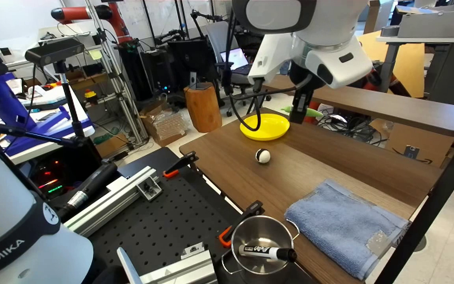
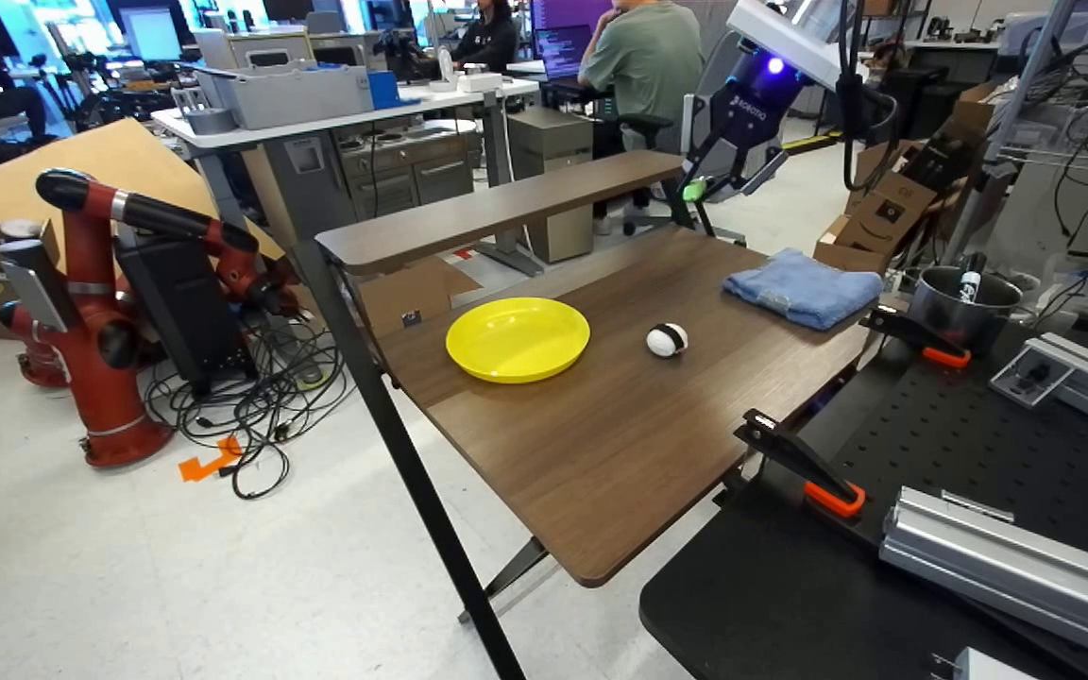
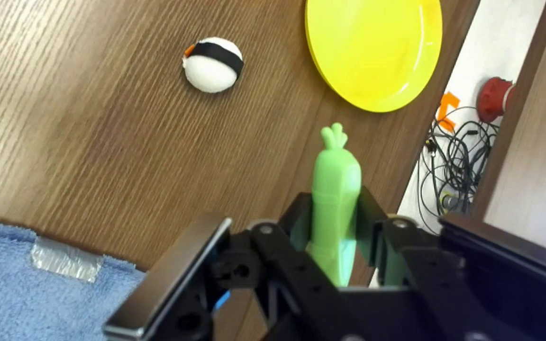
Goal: Move the spoon to the top right corner of the table
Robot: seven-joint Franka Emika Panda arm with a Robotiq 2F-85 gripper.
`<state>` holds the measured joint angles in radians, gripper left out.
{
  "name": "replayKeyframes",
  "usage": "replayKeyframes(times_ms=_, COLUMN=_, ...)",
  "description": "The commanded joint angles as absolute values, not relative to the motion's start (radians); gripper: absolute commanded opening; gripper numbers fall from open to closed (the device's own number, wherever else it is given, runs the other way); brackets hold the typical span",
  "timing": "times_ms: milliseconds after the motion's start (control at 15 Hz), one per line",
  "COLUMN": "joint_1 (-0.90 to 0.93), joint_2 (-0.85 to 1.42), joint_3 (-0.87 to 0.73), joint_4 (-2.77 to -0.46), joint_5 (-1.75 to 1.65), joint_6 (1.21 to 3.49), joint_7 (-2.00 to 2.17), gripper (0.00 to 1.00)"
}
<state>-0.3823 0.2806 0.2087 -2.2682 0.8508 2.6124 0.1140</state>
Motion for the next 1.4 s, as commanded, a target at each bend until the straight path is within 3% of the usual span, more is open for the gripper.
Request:
replayKeyframes(times_ms=0, joint_1=-0.302, joint_2=0.340, joint_3=0.085, joint_4=-2.198, joint_5=0.919, joint_6=2.562, joint_7=0.100, gripper=0.07)
replayKeyframes(times_ms=1333, joint_1=-0.274, joint_2=0.788, joint_3=-0.044, joint_4=-1.782, joint_5=0.955, joint_6=2.626, joint_7=0.227, gripper=0.07)
